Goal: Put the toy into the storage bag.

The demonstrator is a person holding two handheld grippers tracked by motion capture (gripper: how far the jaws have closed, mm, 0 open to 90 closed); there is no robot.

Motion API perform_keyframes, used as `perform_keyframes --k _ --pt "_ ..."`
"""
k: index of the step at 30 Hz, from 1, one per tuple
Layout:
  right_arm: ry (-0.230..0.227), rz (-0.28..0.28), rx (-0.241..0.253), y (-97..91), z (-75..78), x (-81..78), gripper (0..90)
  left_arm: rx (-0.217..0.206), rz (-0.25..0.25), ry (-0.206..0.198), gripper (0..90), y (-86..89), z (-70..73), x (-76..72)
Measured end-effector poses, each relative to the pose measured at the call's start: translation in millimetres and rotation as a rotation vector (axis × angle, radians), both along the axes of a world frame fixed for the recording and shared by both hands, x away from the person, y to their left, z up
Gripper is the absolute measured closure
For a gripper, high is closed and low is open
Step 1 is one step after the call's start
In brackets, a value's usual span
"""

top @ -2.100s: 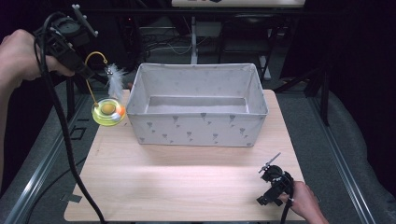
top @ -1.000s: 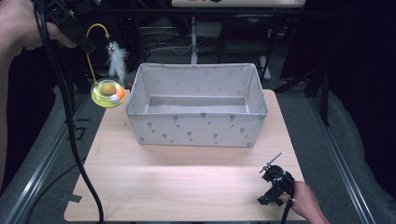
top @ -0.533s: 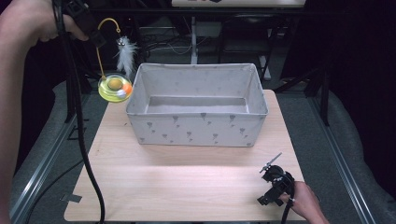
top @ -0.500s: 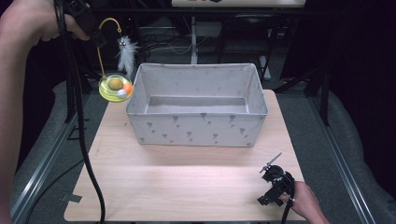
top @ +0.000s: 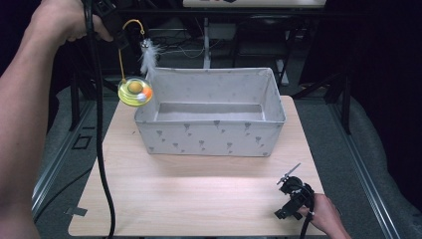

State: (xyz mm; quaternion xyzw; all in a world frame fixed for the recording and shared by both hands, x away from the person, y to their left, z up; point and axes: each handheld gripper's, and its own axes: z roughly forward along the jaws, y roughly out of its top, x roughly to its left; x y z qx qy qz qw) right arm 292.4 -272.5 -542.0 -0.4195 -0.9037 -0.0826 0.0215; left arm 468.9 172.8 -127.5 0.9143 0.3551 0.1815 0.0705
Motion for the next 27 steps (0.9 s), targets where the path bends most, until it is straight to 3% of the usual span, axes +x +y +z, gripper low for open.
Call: perform_keyframes --k 1,8,27 --pt "-0.011 -0.020 0.017 0.4 -1.3 -1.4 4.9 0.003 -0.003 0.006 87.5 -2.4 -1.8 3.7" --pt "-0.010 -0.019 0.016 0.3 -1.3 -1.2 4.9 -0.004 -0.011 0.018 87.5 -10.4 -8.6 12.5" --pt "-0.012 -0.018 0.017 0.4 -1.1 -1.6 4.9 -0.010 -0.026 0.076 87.5 -28.8 -48.4 40.9"
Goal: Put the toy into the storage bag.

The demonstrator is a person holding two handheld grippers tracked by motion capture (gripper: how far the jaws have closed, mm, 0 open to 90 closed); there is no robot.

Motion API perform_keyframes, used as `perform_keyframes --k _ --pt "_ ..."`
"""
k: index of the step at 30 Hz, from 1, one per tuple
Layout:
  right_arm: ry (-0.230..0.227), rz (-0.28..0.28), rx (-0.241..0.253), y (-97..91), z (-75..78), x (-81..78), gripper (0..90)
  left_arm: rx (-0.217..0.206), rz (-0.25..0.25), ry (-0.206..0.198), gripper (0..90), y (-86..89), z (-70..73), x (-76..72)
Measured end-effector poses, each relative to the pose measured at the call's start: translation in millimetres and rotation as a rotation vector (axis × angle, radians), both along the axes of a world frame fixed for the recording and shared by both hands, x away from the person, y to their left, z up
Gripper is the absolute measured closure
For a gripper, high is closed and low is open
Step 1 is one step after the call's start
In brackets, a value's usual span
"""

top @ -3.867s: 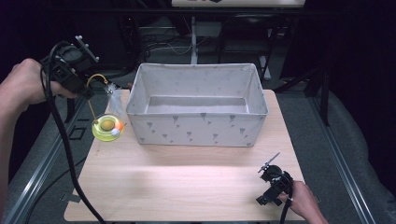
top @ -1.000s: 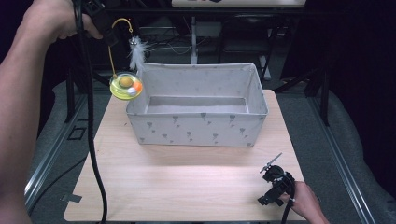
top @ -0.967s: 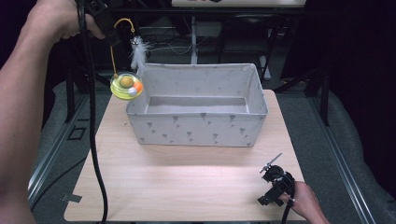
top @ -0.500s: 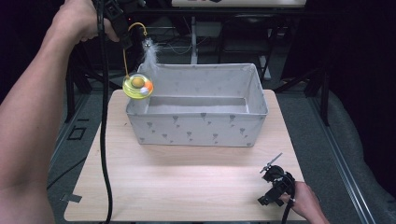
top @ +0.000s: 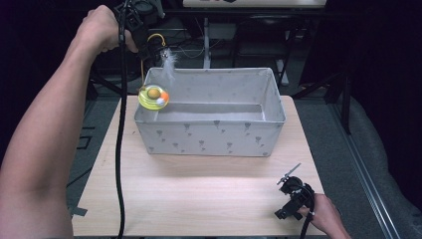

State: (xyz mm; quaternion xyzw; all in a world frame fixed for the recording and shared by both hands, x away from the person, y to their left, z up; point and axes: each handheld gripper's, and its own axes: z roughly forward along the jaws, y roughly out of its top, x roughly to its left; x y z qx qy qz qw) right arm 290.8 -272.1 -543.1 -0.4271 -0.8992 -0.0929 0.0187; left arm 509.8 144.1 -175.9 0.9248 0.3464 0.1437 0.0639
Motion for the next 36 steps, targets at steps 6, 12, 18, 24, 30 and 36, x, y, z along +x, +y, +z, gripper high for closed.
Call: perform_keyframes --k 6,12,18,24,30,36 --pt "-0.001 0.001 0.000 0.0 0.1 -0.1 5.0 -0.007 -0.005 0.011 87.5 -4.8 -11.4 6.9" --pt "0.001 0.000 0.001 -0.2 0.0 0.0 5.0 -0.009 -0.006 0.026 87.5 -8.8 -26.3 14.6" --pt "0.002 0.001 0.000 0.0 0.0 -0.3 5.0 -0.010 0.001 0.052 87.6 -9.5 -39.1 19.9" --pt "0.002 0.002 -0.001 0.1 -0.2 -0.3 5.0 -0.028 0.010 0.076 87.6 -8.7 -53.0 26.5" --pt "0.002 0.010 -0.008 -0.2 0.0 -0.1 5.0 -0.029 0.013 0.106 87.6 -10.6 -67.8 30.8" --pt "0.003 0.011 -0.012 -0.1 0.2 -0.2 5.0 -0.029 0.011 0.134 87.6 -10.8 -85.8 32.8"
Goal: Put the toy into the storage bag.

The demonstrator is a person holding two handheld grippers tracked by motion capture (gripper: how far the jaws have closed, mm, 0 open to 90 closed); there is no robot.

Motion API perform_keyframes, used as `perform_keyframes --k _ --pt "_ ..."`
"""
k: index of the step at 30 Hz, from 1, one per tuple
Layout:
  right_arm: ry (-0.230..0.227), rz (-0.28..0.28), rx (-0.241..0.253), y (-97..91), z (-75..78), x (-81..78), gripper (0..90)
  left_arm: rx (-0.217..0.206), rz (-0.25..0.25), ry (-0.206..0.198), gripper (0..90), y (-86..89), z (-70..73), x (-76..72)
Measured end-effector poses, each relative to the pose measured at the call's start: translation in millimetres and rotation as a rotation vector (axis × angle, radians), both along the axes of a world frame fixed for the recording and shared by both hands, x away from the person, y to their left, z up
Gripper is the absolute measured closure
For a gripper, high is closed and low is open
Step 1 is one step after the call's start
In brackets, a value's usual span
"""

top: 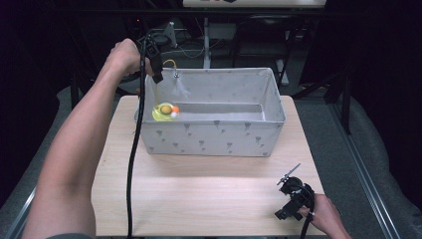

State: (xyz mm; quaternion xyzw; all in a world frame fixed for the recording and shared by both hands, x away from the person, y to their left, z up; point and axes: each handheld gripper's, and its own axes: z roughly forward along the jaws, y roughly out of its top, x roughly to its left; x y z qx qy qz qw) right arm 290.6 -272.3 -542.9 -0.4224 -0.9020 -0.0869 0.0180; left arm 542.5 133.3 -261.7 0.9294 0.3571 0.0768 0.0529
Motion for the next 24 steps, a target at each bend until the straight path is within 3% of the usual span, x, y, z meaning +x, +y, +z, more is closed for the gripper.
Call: perform_keyframes --k 6,8,11,24 --pt "-0.001 0.000 0.002 -0.2 -0.1 -0.1 5.1 -0.001 0.011 0.027 87.6 3.7 -13.5 1.4" --pt "0.002 0.000 0.002 0.0 -0.1 -0.1 5.1 -0.022 0.017 0.035 87.6 6.5 -17.5 2.0" --pt "0.003 -0.001 0.001 -0.2 -0.1 -0.1 5.1 -0.008 0.023 0.059 87.6 10.8 -29.5 2.4" --pt "0.000 -0.005 0.013 -0.2 -1.2 -0.3 5.1 -0.016 0.048 0.086 87.6 22.9 -53.6 -0.1"
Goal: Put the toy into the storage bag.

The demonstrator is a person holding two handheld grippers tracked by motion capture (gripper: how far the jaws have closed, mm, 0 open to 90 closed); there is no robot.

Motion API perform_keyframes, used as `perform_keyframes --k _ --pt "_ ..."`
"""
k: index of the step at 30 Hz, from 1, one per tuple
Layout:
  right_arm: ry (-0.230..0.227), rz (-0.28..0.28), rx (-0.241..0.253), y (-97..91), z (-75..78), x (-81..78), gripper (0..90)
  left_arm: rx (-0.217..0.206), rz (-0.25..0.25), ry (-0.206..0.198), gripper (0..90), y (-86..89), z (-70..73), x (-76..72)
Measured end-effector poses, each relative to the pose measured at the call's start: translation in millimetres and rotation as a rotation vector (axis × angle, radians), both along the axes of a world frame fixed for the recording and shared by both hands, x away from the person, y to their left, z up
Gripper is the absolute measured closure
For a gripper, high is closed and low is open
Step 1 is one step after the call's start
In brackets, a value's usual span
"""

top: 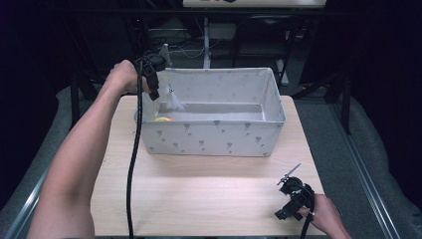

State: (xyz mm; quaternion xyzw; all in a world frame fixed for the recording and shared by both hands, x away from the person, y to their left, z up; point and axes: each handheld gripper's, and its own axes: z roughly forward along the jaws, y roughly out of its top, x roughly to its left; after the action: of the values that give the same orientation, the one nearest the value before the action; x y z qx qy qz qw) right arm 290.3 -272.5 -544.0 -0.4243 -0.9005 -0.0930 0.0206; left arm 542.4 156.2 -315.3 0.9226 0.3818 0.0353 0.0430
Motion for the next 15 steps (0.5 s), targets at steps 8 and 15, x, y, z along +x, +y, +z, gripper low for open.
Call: perform_keyframes --k 8,15 --pt "0.011 0.017 -0.016 -0.1 1.2 1.0 5.2 0.003 0.027 0.022 87.6 10.3 -14.5 -1.8" --pt "0.008 0.010 -0.009 0.1 0.7 0.6 5.1 0.013 0.036 0.034 87.6 16.6 -24.5 -3.3"
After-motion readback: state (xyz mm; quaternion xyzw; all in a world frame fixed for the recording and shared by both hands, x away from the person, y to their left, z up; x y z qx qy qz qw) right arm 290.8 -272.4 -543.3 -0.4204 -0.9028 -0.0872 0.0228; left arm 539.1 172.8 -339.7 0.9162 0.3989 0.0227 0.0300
